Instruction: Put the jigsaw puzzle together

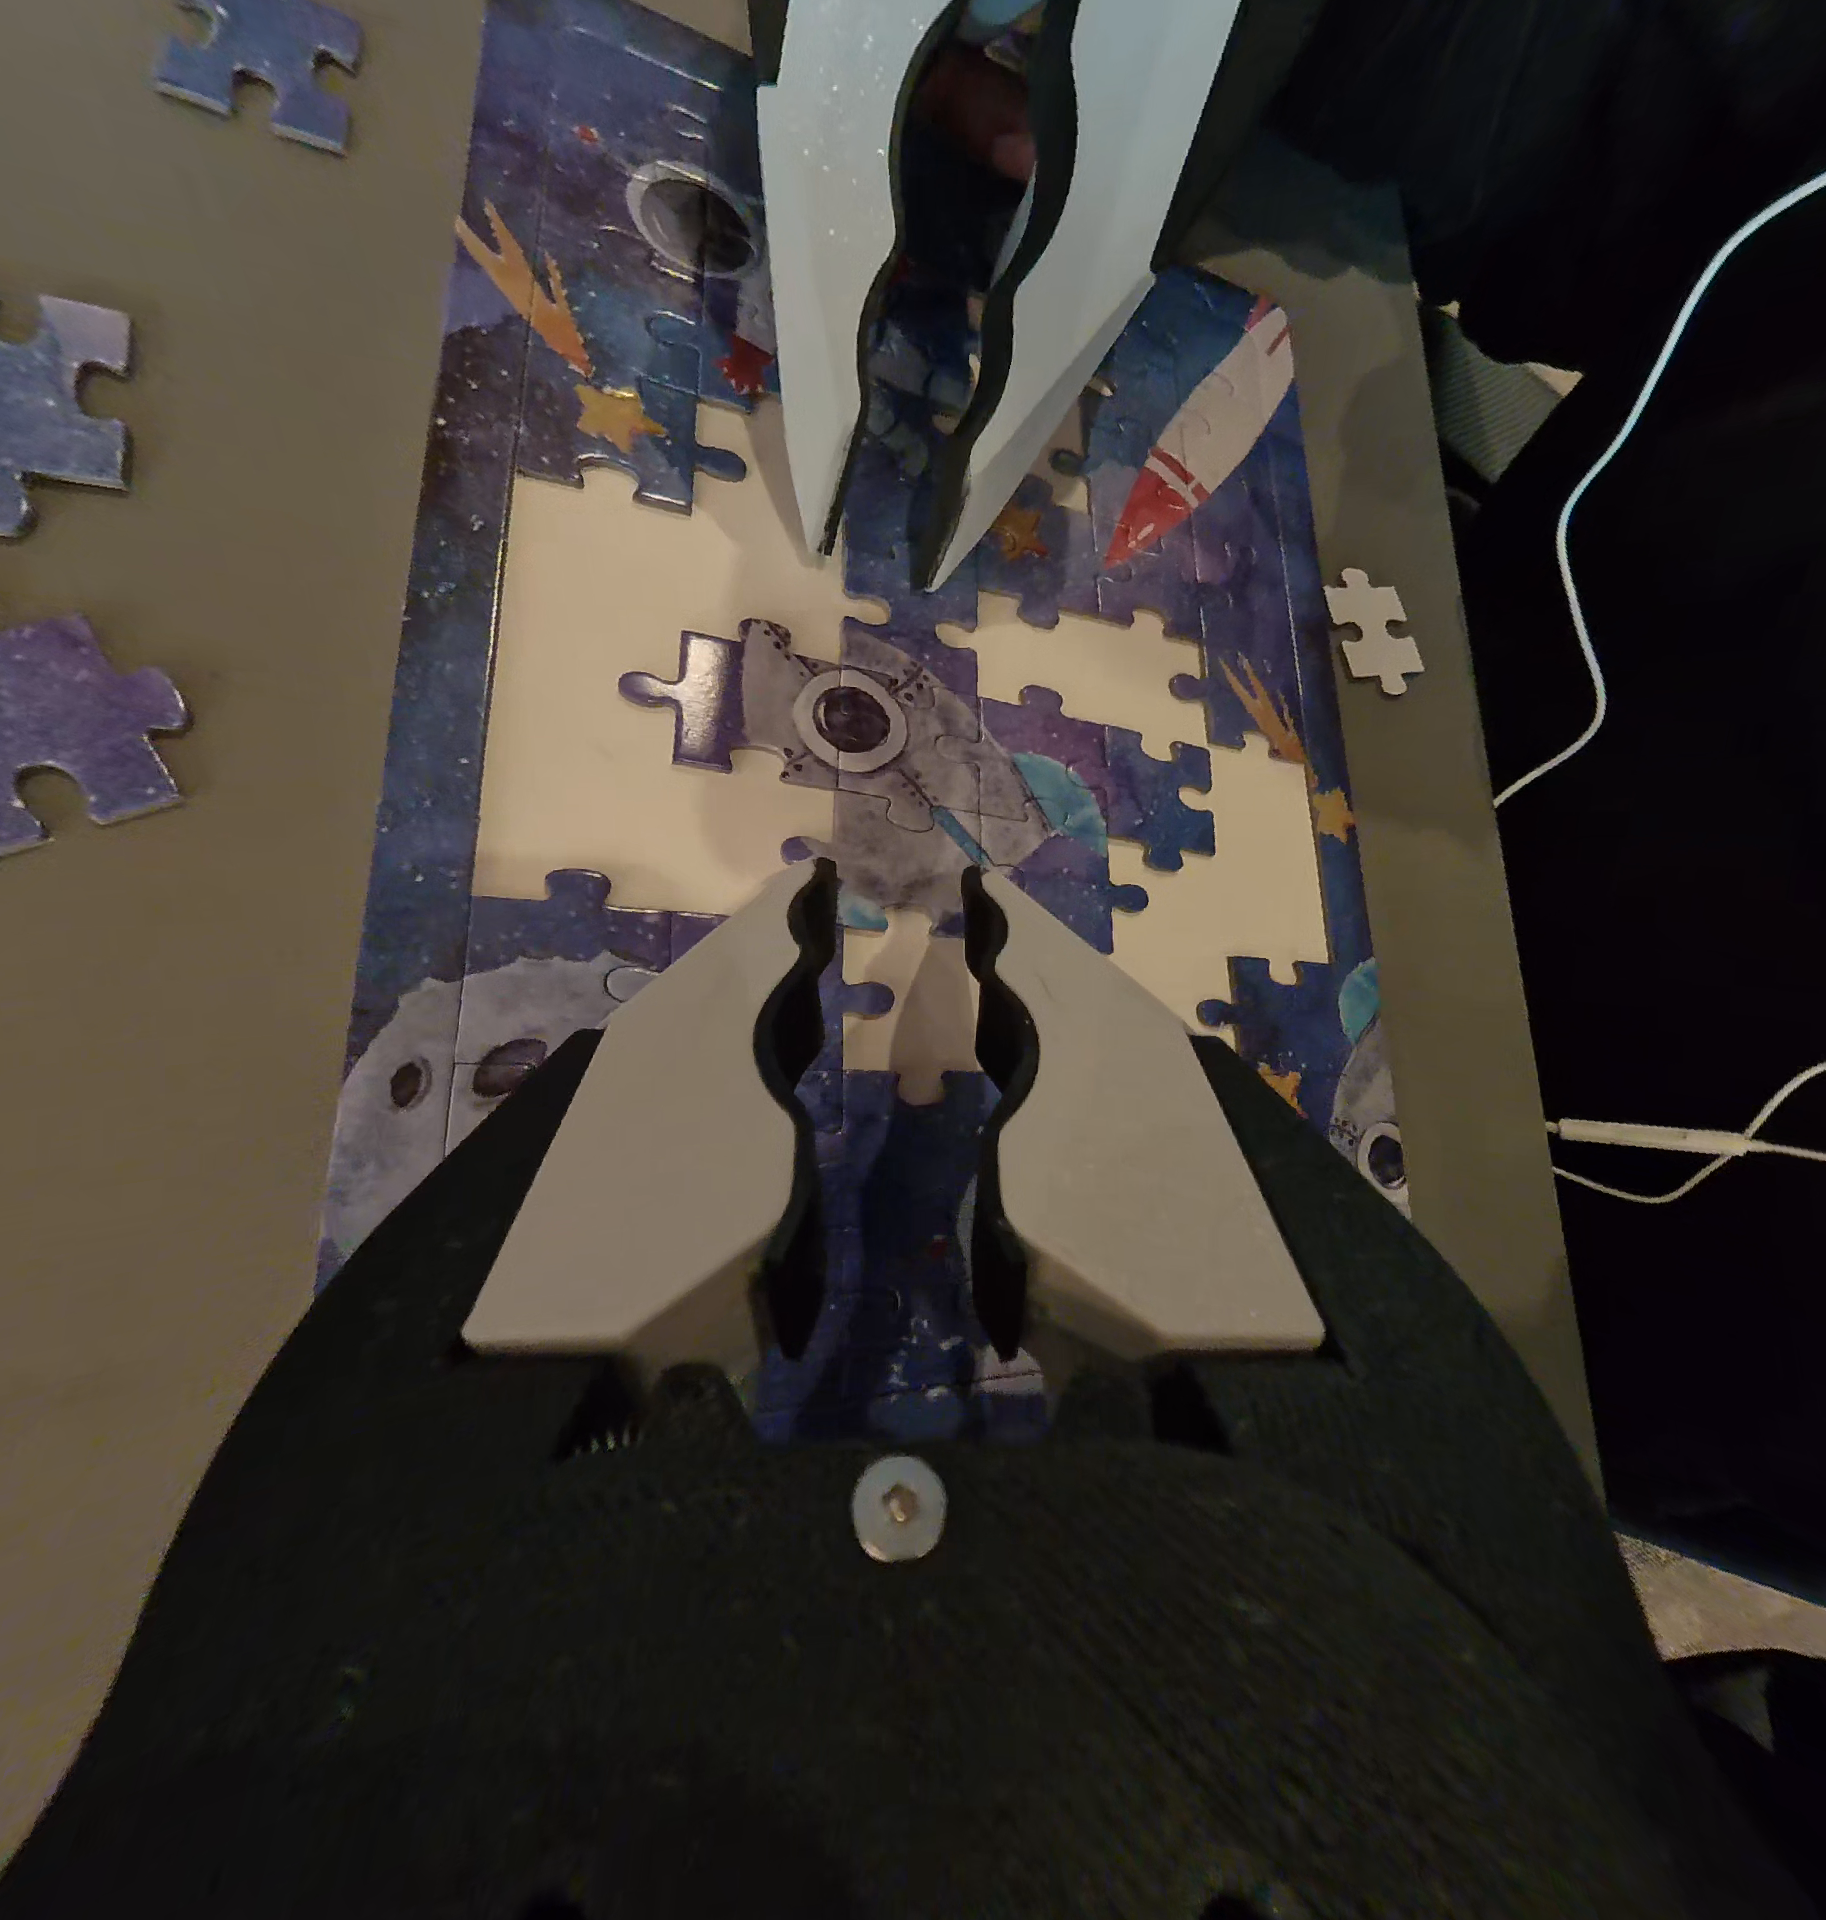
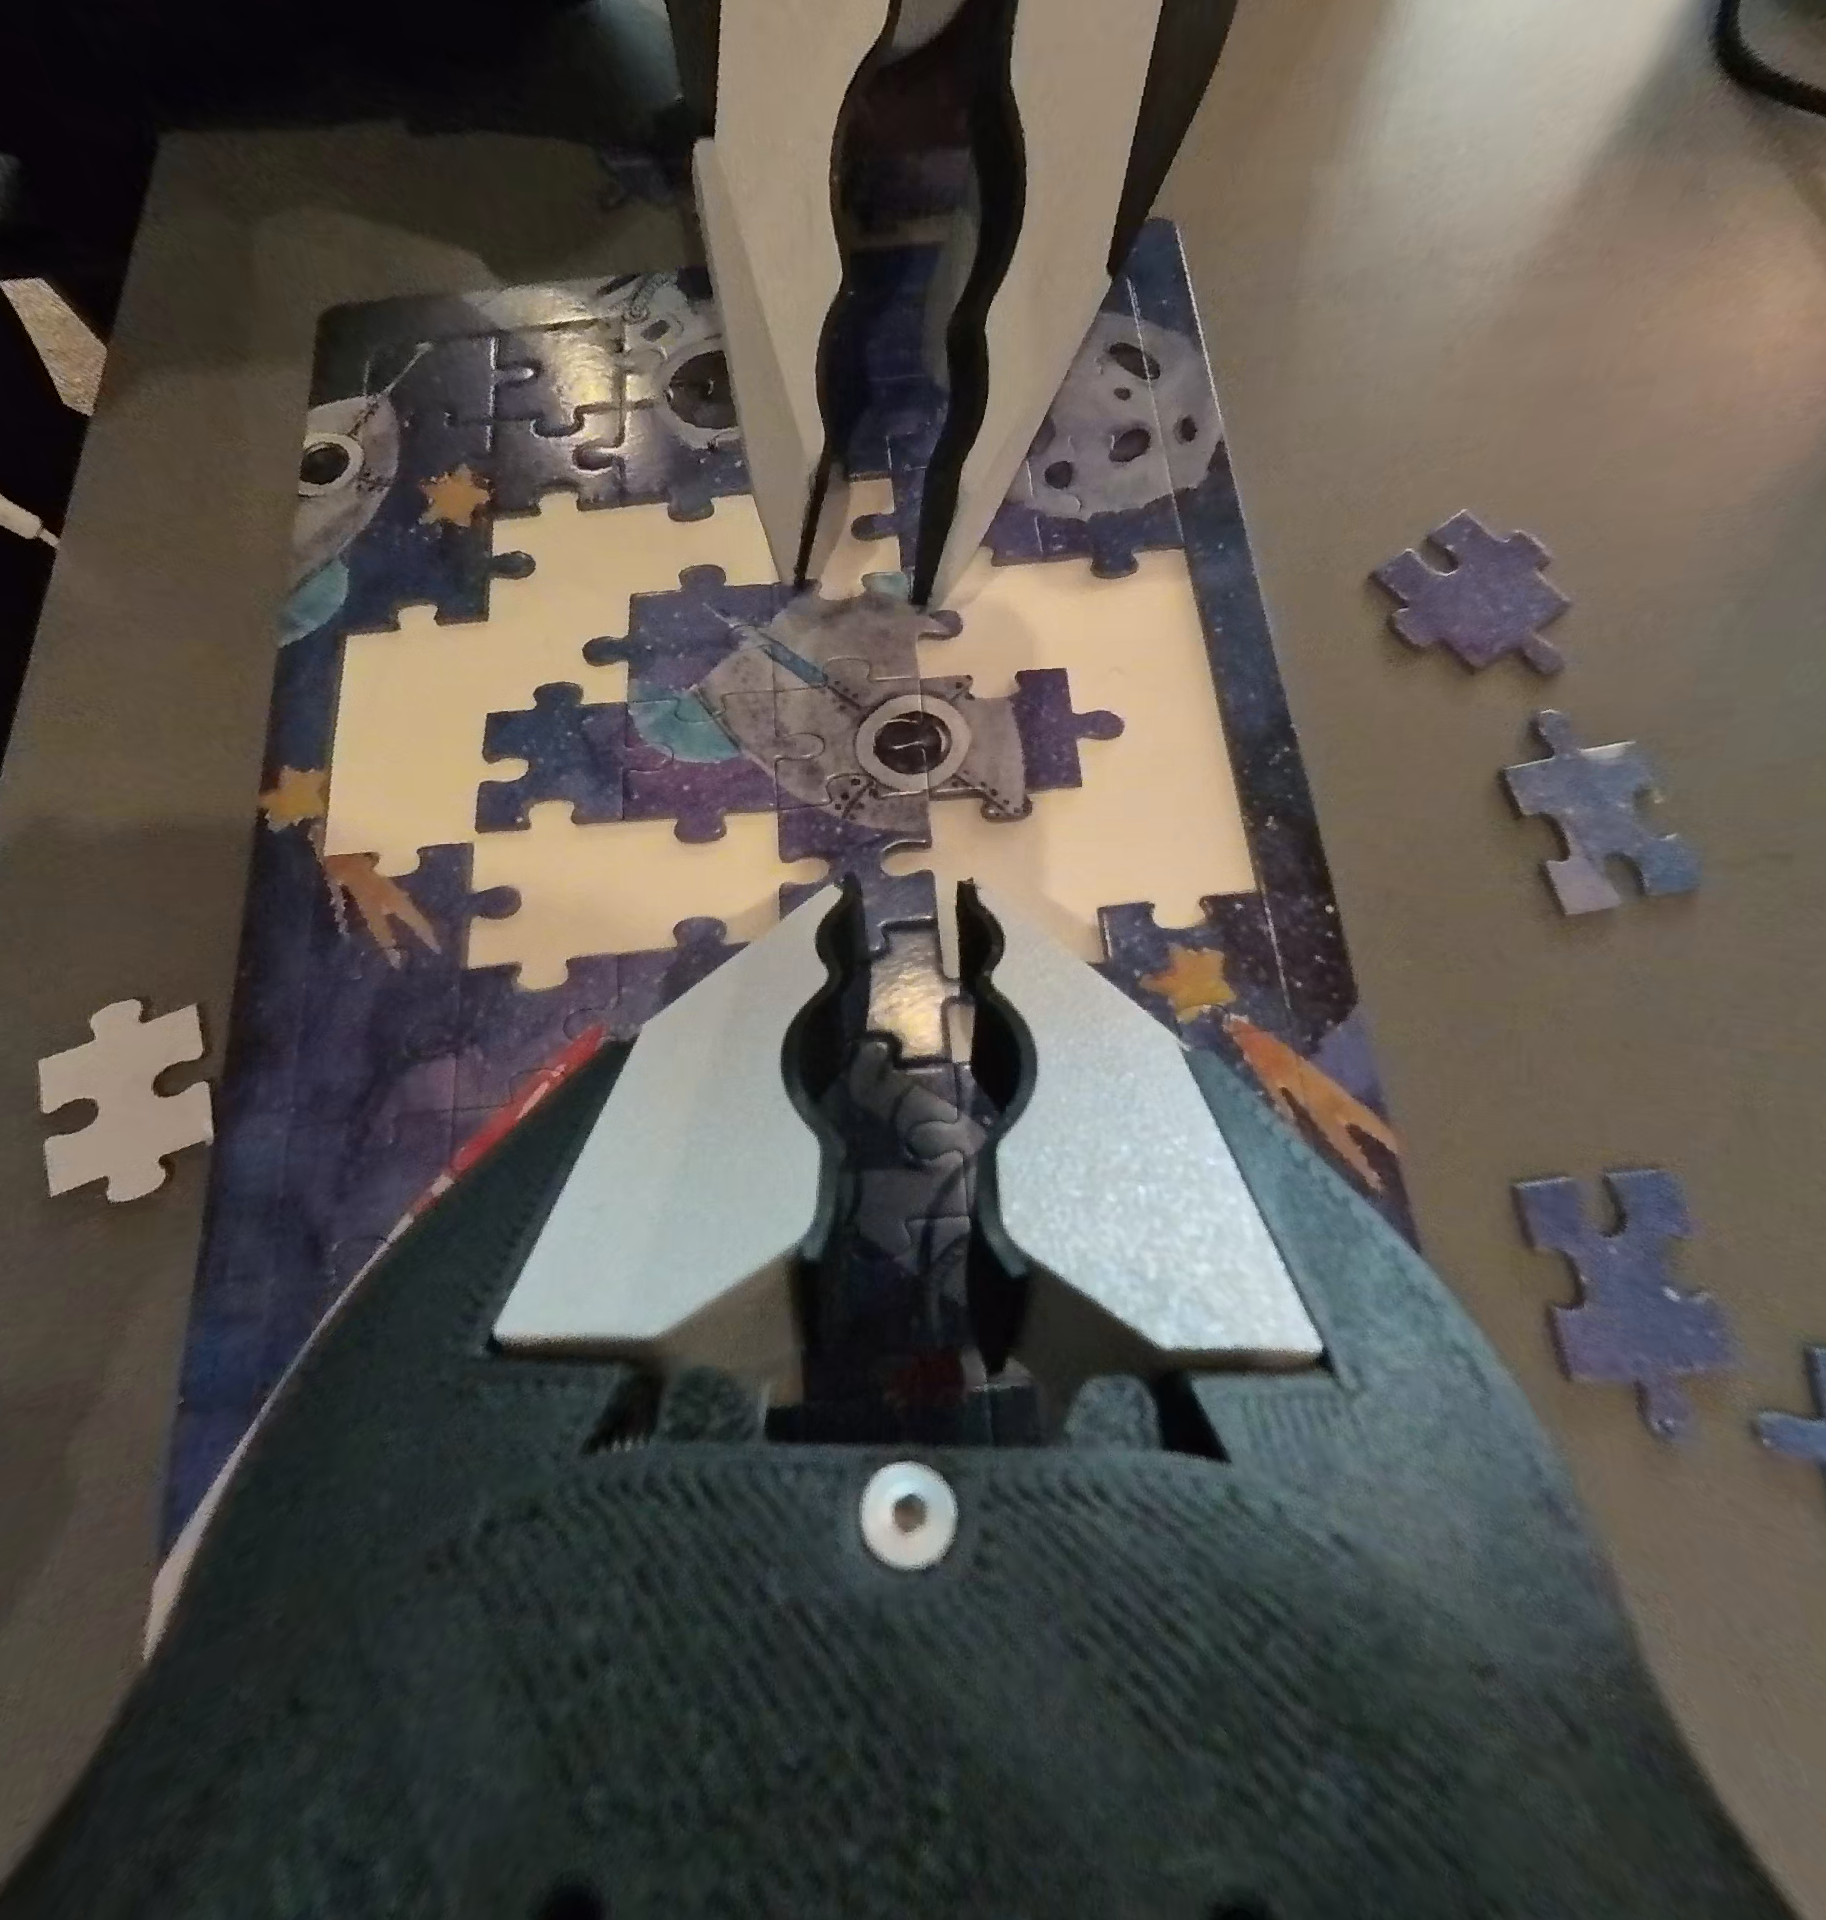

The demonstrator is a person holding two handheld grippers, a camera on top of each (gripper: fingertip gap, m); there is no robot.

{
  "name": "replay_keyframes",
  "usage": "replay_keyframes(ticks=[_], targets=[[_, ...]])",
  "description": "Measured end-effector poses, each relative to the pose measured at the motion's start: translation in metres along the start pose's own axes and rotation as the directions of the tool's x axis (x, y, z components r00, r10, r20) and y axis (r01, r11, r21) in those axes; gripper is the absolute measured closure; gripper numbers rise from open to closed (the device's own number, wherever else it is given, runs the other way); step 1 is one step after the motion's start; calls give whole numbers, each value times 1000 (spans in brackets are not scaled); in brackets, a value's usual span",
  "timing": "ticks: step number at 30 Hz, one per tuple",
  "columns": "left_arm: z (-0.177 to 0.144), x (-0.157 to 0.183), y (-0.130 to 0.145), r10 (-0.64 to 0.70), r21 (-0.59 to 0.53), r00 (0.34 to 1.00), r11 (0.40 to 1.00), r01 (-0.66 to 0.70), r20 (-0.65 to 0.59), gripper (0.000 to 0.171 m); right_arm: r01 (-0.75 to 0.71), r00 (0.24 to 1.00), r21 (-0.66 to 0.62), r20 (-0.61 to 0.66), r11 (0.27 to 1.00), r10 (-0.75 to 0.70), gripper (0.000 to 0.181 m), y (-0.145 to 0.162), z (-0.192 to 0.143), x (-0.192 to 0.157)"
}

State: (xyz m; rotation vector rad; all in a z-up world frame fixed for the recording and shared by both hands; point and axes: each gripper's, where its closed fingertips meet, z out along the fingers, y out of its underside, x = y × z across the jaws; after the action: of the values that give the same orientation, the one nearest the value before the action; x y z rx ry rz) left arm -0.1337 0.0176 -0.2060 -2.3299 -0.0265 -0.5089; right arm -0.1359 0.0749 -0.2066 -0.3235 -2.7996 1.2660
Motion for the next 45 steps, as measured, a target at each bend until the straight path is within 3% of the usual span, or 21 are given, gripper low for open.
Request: replay_keyframes(ticks=[10, 14, 18, 27, 33, 39, 45], targets=[[-6, -7, 6, 72, -28, 995, 997, -70, 72, 147, -35, 999, 52, -12, 998, 36, 171, -3, -24, 11], [-5, -7, 6, 82, -35, 993, 996, -79, 82, 148, -14, 997, 42, 79, 999, 11, 179, -3, -16, -7], [-5, -7, 6, 84, -35, 993, 996, -81, 82, 148, 15, 998, -9, 59, 1000, -14, 181, 4, -3, -9], [-5, -4, 6, 94, -46, 993, 995, -91, 75, 148, -17, 999, -9, 44, 1000, 18, 181, 5, -7, -2], [-4, -3, 7, 101, -57, 992, 994, -96, 79, 148, -27, 1000, 69, 15, 997, 26, 175, -9, -10, 3], [-4, -3, 7, 105, -62, 991, 993, -100, 84, 149, 5, 1000, 10, 16, 1000, -5, 176, -2, 3, -3], [-4, -3, 7, 108, -65, 990, 993, -103, 88, 149, 4, 1000, 28, 26, 1000, -5, 171, -6, 4, -6]])
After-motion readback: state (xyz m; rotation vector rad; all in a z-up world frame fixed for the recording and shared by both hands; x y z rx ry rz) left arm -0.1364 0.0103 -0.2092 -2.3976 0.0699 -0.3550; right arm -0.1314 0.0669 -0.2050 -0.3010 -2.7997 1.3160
